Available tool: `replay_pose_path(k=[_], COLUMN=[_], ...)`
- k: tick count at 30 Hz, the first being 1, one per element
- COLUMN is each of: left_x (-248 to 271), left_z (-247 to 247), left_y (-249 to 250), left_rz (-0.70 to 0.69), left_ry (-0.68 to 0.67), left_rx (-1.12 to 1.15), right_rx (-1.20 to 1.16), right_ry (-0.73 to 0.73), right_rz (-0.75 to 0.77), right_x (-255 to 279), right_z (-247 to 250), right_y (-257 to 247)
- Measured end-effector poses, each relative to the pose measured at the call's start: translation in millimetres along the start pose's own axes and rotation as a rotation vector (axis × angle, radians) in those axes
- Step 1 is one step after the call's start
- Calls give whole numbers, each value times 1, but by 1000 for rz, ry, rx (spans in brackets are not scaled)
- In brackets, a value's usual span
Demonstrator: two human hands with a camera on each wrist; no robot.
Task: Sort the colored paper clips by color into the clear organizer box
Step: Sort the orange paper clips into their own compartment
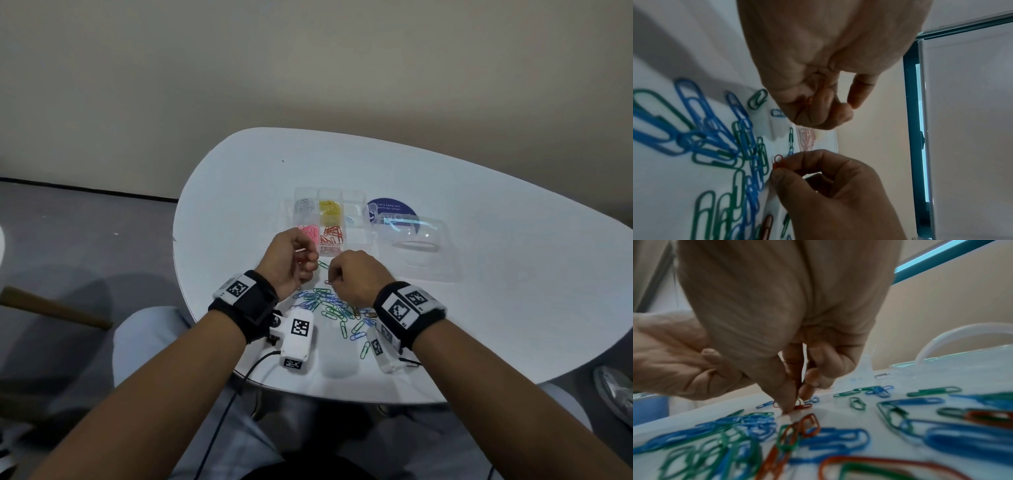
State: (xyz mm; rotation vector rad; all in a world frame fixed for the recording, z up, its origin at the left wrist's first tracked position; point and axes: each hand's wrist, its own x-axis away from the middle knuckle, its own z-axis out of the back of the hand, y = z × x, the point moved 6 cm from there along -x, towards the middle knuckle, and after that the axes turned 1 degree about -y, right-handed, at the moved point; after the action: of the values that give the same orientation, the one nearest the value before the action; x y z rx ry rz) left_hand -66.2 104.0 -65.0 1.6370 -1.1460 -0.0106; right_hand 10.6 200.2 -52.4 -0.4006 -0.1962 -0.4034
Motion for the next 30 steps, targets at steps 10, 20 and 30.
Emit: replay_pose_path(k=[10, 20, 30], left_x=[13, 33, 51], left_z=[8, 10, -26], left_y=[-16, -40, -78], left_rz=[61, 50, 154], left_ry=[107, 133, -11], left_rx=[69, 123, 285], right_rx=[-27, -22, -630], right_ry=[-45, -75, -22], right_rz=[2, -43, 99], right_x=[8, 18, 66], right_z=[1, 1, 44], right_y=[0, 9, -14])
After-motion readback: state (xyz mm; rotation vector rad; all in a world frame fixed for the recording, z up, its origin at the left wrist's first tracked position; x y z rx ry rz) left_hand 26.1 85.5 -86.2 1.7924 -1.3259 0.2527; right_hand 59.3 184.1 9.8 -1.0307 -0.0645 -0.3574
